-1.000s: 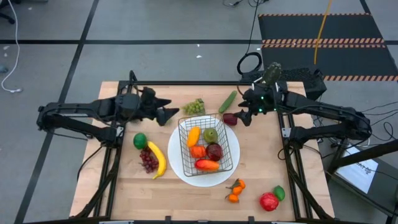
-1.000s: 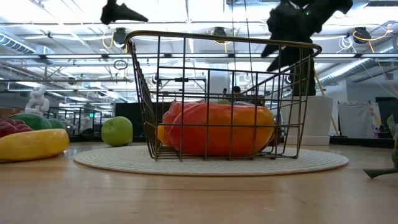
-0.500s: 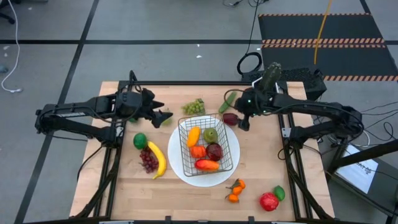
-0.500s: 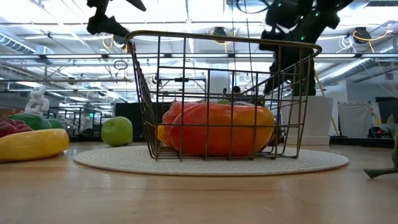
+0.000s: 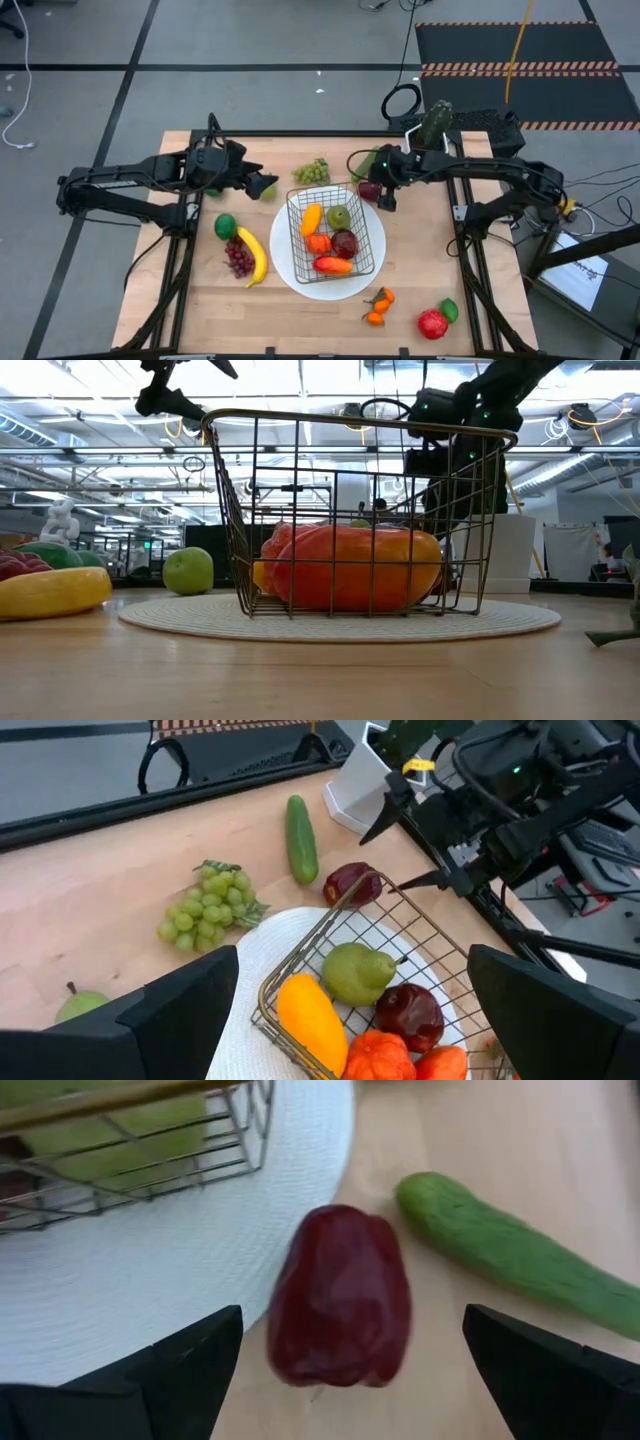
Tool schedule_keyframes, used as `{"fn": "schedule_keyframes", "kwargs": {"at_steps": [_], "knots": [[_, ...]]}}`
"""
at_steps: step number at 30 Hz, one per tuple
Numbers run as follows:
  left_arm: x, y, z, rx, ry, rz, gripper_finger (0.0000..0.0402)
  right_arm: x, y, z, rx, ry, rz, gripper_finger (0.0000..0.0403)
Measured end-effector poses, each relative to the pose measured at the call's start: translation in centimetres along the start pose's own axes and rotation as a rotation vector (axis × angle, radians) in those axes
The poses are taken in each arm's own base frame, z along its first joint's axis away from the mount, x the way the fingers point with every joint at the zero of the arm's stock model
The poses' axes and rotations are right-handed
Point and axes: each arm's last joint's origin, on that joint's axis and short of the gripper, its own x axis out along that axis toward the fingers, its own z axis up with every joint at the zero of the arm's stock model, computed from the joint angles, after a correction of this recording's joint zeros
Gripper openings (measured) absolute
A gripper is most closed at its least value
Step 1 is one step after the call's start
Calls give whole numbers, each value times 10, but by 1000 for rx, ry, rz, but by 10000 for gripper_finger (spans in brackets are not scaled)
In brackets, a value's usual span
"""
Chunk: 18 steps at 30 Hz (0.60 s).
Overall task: Build produce basket
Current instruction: Put the dark red apple into the black wire basket
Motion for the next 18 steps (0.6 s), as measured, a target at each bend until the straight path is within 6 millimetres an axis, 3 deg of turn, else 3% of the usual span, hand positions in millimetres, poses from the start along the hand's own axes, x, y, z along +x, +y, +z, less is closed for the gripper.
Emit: {"fn": "schedule_keyframes", "kwargs": {"at_steps": [18], "knots": [[15,-2,-1,-23,-23,61,392,32,-12,-5,-30,49,106,377]]}}
